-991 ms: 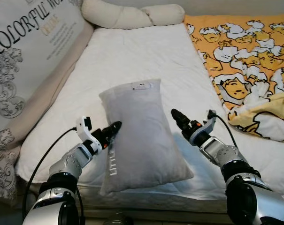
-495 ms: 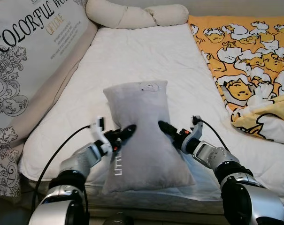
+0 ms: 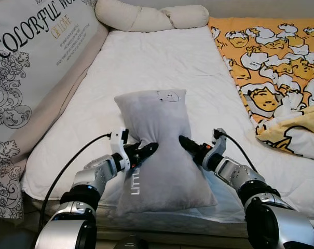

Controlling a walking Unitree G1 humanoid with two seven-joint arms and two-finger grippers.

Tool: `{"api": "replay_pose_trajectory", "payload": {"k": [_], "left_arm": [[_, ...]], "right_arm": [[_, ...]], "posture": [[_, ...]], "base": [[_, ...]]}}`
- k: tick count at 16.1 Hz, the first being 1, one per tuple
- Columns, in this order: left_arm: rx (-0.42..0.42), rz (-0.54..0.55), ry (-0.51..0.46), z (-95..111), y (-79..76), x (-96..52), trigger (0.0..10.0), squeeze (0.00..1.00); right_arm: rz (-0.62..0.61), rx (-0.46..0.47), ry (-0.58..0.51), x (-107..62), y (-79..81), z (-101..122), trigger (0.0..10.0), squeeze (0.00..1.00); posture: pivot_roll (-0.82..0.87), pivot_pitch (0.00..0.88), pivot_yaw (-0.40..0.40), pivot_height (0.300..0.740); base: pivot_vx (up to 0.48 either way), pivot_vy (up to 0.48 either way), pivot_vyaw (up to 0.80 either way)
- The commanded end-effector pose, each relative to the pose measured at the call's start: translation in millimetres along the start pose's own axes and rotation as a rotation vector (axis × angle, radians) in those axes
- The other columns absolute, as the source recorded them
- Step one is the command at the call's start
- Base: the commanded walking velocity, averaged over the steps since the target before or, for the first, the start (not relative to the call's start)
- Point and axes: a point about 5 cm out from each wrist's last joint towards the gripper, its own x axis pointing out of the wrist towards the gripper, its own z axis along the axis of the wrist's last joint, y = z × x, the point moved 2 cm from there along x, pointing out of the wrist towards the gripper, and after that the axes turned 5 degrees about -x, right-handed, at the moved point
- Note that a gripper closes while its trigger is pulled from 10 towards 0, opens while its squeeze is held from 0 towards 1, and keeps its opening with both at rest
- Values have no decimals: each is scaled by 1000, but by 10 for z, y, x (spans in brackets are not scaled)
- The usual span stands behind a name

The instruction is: Clean up the room

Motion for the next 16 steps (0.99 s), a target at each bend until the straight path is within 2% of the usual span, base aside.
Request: {"api": "replay_pose_trajectory", "payload": {"k": [1,2,4,9,12,14,16], "left_arm": [[21,-53,52,-68,-118,91,0,0],[25,-54,52,-55,-126,98,0,0],[101,-37,70,72,-201,174,0,0],[172,-133,-32,451,-540,278,0,0],[220,-182,-93,633,-730,243,0,0],[261,-168,-124,692,-770,199,0,0],[369,-102,-151,727,-768,89,0,0]], "right_arm": [[13,20,15,36,38,-78,0,0],[16,21,14,41,45,-77,0,0],[60,18,-46,98,148,36,0,0],[153,35,-194,180,386,361,0,0],[246,4,-281,140,553,597,0,0],[274,-5,-315,87,608,666,0,0],[288,-109,-366,-54,695,692,0,0]], "posture": [[-82,0,76,740],[-82,0,77,740],[-76,0,80,740],[-78,0,99,740],[-88,0,118,740],[-87,0,127,740],[-78,0,120,740]], "base": [[0,0,0],[0,0,0],[0,0,0],[0,0,0],[0,0,0],[0,0,0],[0,0,0]]}}
